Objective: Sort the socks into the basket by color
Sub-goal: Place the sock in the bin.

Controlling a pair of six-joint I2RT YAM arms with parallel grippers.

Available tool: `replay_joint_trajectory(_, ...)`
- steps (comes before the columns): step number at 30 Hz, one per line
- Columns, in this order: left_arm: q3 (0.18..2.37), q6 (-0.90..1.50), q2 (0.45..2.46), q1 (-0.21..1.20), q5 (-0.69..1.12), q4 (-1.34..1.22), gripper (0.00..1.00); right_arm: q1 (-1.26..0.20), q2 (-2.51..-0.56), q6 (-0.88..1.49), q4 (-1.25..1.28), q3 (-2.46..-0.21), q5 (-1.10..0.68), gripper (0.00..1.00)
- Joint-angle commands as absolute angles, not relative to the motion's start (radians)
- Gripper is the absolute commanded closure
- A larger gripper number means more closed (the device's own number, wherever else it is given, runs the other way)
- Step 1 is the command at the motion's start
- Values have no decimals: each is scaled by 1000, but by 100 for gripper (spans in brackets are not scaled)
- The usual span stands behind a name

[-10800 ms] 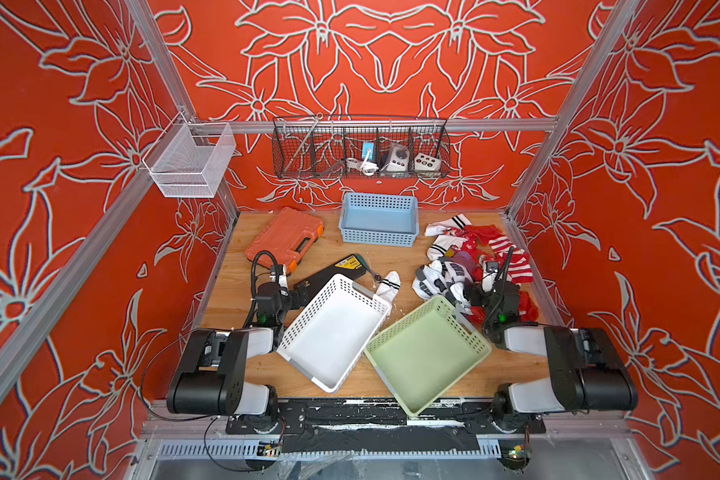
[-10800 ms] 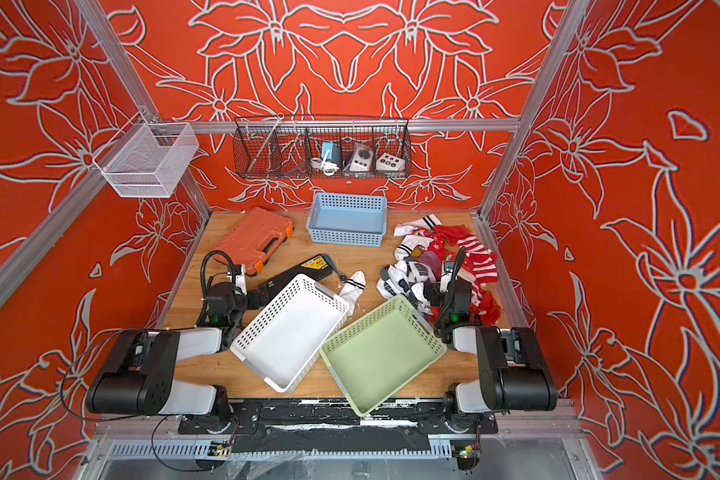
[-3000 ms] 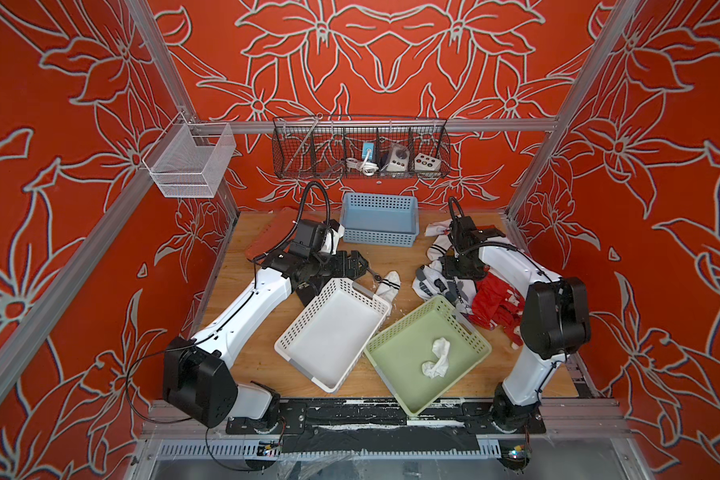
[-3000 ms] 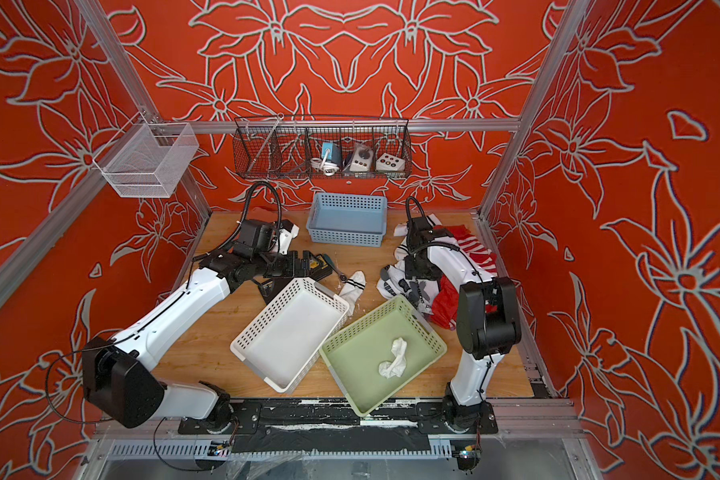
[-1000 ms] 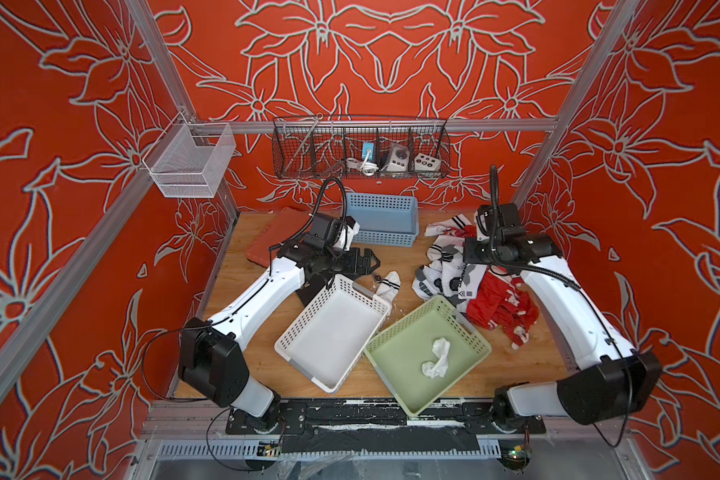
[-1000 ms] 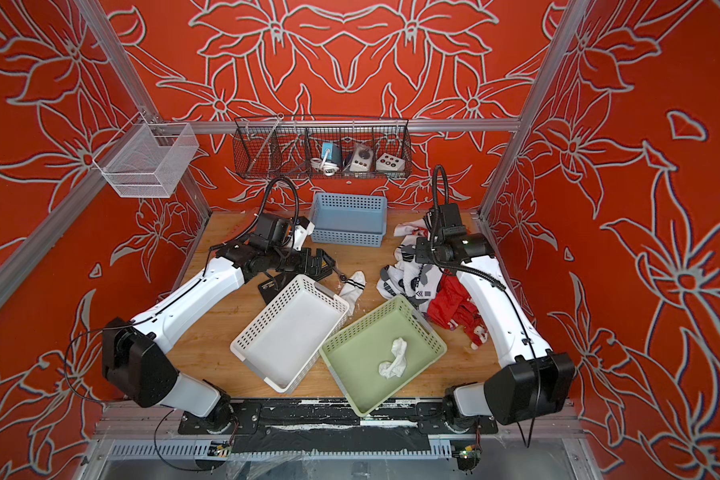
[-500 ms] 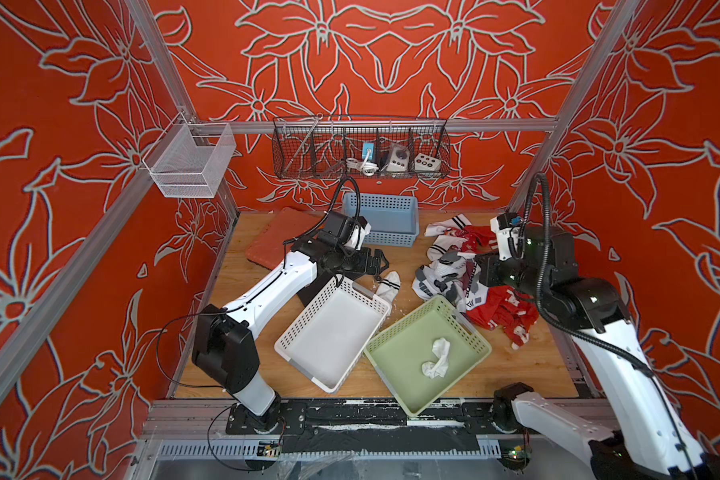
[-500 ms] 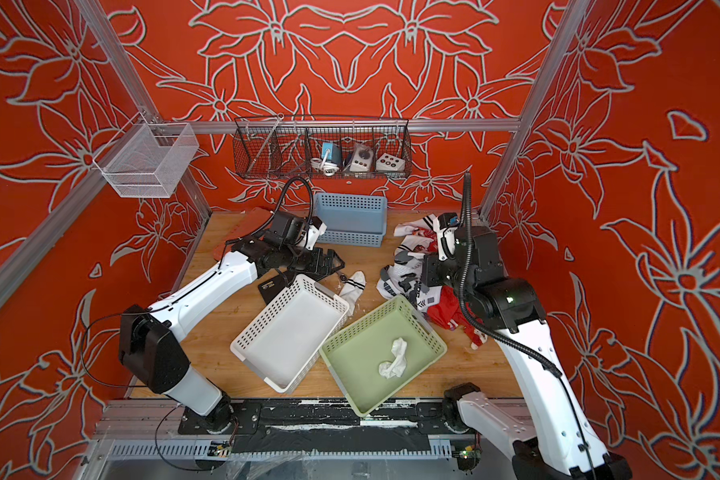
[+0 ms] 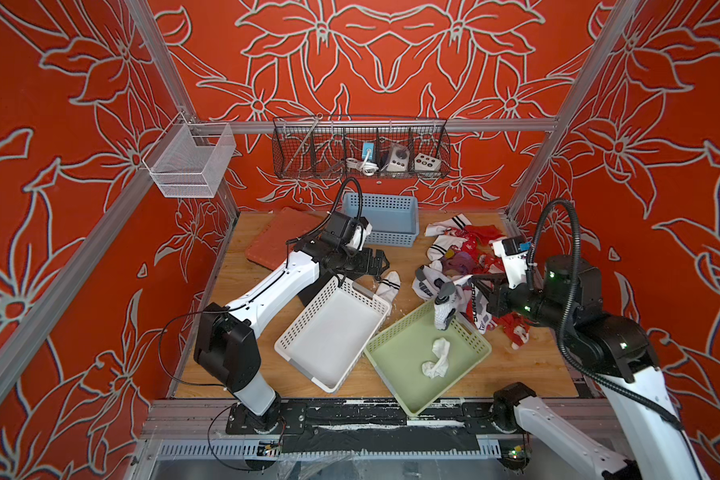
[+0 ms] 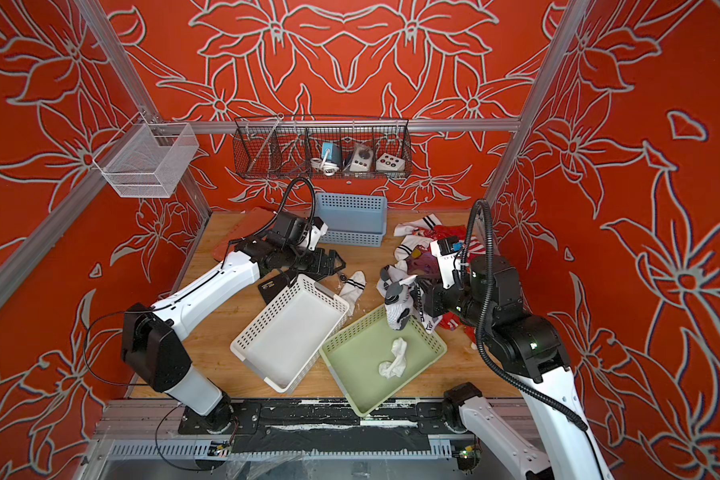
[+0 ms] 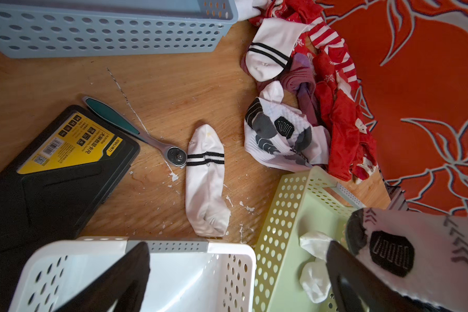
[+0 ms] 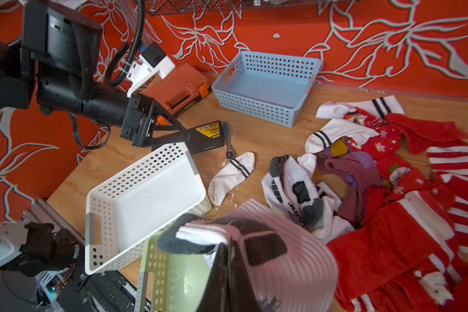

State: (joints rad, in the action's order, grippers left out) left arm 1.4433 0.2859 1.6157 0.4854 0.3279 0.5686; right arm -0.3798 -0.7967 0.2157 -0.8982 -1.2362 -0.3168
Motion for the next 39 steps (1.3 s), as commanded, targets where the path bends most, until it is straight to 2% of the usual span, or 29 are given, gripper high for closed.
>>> replay_joint_trajectory(1,1432,293,1598,491,310,572,1,-398,-792,220,-922,-1184,-367,100)
replay_joint_trajectory(10,1430,291,1594,491,296,577,1,-495,-838,262,-931,-1033,-386,100)
replay_joint_trajectory(21,1430,278,1601,491,286,585,1,-676,-1014,312,-882,-889,-335,100)
replay_joint_trajectory(29,1400,273,1583,491,279,579,1,-817,-1176,327,-815,-858,-294,100)
replay_joint_trajectory(35,1375,278,1577,491,285,570,1,-833,-1184,321,-784,-853,-323,100)
replay_joint_trajectory(39,1365,280,1576,491,284,565,1,-832,-1166,296,-831,-911,-330,57)
